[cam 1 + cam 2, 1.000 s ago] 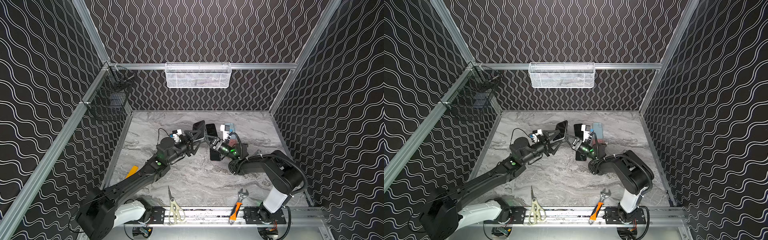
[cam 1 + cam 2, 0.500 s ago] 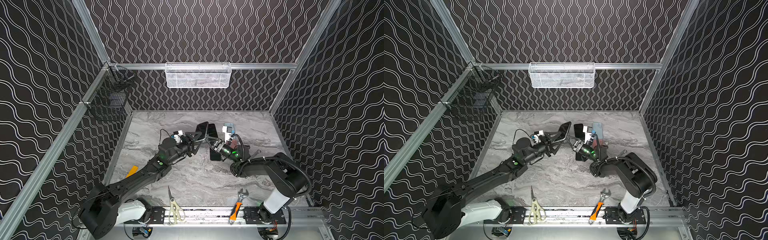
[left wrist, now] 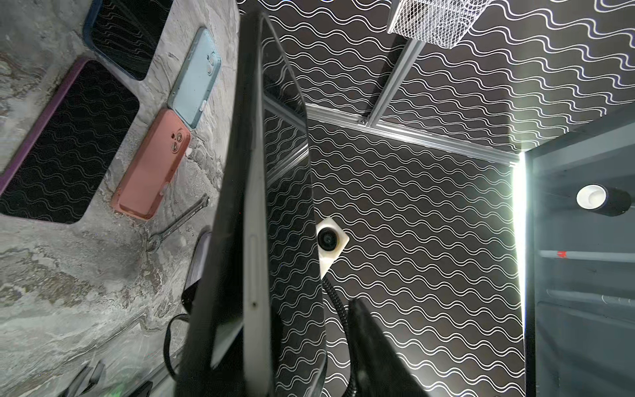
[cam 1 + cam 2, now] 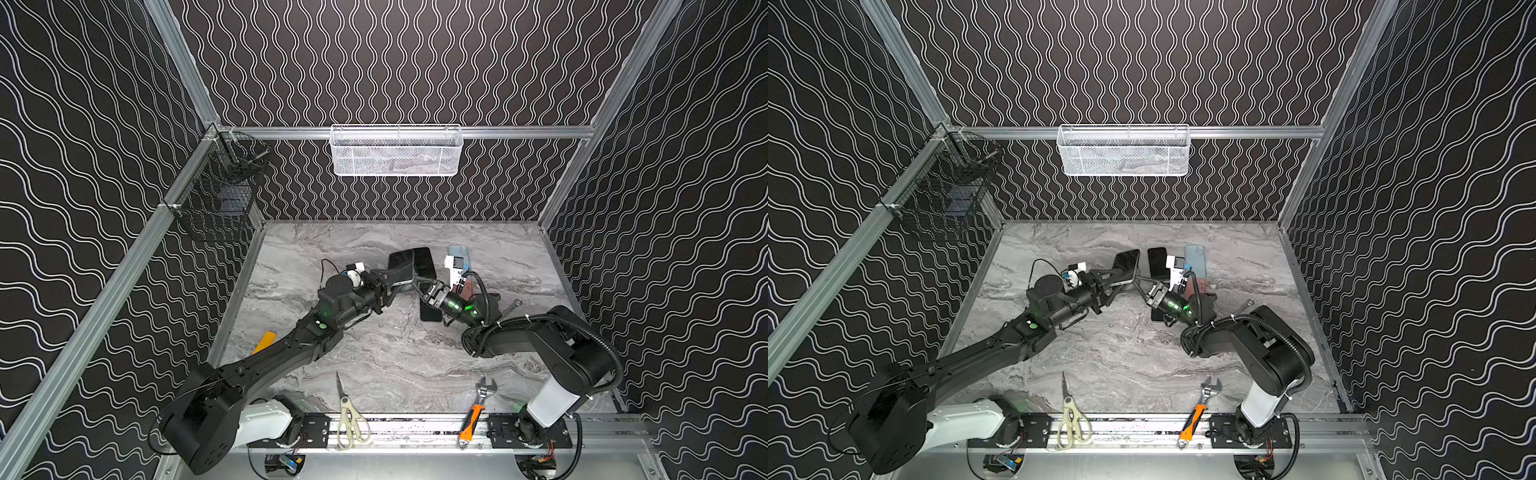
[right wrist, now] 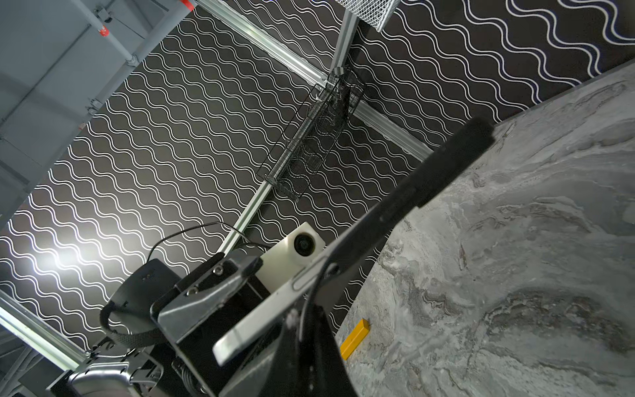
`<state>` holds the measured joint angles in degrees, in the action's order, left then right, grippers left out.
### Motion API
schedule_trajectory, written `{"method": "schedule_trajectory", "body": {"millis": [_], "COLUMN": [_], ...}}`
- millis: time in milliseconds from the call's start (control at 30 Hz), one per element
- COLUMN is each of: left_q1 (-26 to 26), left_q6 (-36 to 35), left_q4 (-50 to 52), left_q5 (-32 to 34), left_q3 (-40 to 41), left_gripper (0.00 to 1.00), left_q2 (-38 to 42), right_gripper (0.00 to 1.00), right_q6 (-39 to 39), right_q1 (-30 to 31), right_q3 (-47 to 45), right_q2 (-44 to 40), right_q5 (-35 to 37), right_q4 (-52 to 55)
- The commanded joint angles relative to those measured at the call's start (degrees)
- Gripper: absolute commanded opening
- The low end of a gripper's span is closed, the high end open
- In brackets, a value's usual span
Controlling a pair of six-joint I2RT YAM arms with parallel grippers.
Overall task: Take the phone out of the phone case
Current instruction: Remove the phone case from the phone, then place the phone case at the top-center of the table.
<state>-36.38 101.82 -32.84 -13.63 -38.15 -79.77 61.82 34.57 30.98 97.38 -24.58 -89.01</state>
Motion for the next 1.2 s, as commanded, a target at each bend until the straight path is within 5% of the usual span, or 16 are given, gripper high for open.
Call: {"method": "schedule_trajectory", "body": {"millis": [0,267,533,1167], "left_q1": [0.1,0.3,1.4,1.7], "left_q6": [-0.1,-0.4,-1.0,-1.0], "left_q4": [-2.8,-3.6,-3.7,-3.7], "left_q5": [-0.3,-1.5,-2.8,-5.3], "left_q3": [0.1,-1.3,-4.6,-8.7], "left_gripper": [0.3,0.0,0.0,0.0], "left_q2": [-0.3,-1.4,-1.2,4.2], "right_gripper": [0.0,0.0,0.0,0.0], "right_q6": [-1.8,-3.6,-8.7,-11.9], "right_q1": [0.3,0.5,0.5,0.0], "right_q3": [0.1,-0.7,-1.1,-2.6], "right_q2": [-0.9,-2.4,-5.8,-0.2], "right_q5": [-1.2,0.5,2.5,7.2], "right_q4": [-8.2,-2.7,10.6,17.8]}}
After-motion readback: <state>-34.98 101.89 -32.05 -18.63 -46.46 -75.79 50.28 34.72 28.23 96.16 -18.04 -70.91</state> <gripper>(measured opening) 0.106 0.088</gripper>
